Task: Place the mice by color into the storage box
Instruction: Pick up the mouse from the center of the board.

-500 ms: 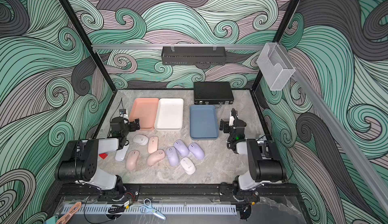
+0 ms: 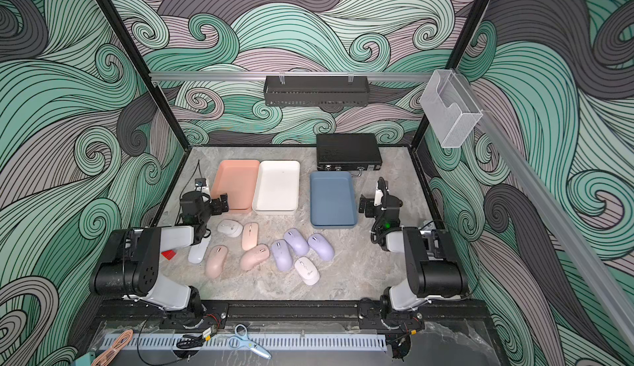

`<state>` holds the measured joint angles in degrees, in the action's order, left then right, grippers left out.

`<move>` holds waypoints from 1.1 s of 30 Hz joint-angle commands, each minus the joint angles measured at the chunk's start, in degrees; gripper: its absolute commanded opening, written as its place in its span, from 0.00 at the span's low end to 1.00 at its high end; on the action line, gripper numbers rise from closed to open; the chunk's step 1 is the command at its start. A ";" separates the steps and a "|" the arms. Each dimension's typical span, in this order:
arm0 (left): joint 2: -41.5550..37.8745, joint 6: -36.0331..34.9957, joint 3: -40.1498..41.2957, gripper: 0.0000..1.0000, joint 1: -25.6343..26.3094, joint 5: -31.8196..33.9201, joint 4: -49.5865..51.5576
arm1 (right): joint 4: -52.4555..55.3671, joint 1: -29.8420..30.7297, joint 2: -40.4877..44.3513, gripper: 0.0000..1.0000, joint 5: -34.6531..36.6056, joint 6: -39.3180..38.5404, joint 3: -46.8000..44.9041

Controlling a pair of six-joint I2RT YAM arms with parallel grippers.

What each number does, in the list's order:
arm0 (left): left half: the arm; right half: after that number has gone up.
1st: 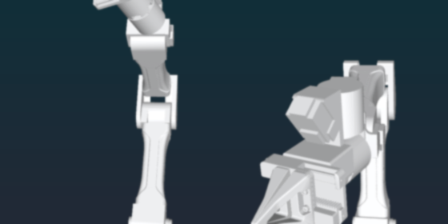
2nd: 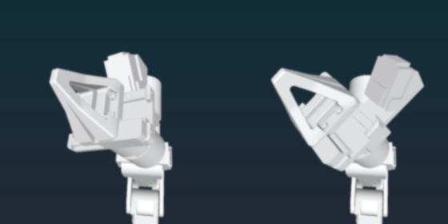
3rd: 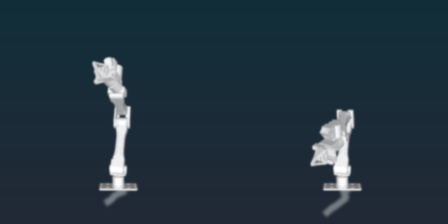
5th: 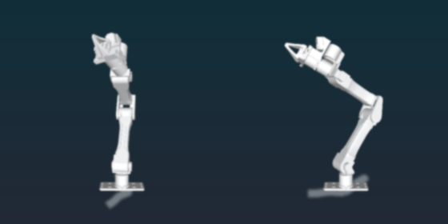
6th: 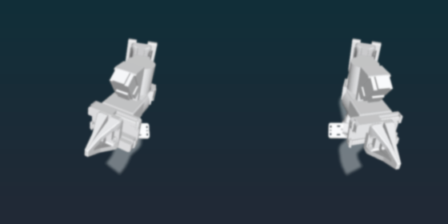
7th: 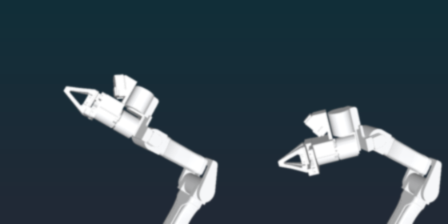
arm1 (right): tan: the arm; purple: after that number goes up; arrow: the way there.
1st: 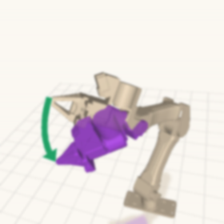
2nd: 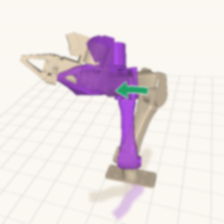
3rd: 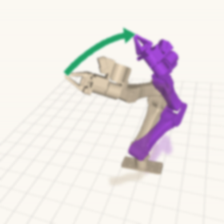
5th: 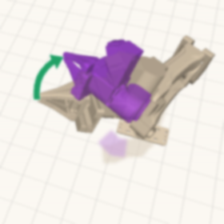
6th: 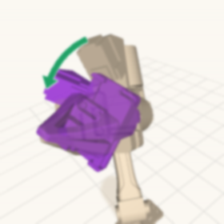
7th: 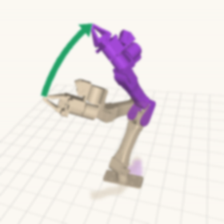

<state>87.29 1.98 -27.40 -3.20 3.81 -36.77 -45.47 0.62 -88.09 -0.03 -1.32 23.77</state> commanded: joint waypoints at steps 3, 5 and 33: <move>0.17 0.31 -0.73 0.99 -0.01 -0.74 0.65 | -0.66 0.04 0.44 1.00 0.03 -0.79 0.22; 0.09 0.31 -0.72 0.98 -0.05 -0.75 0.65 | -0.63 0.01 0.40 1.00 0.03 -0.77 0.21; -20.19 19.67 -32.68 0.99 -0.09 -4.10 43.27 | 45.53 3.15 19.13 1.00 11.53 9.20 24.77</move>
<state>72.34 14.83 -57.25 -3.22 2.11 2.37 -17.41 2.50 -74.22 8.75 2.85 40.69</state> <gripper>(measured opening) 0.985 0.996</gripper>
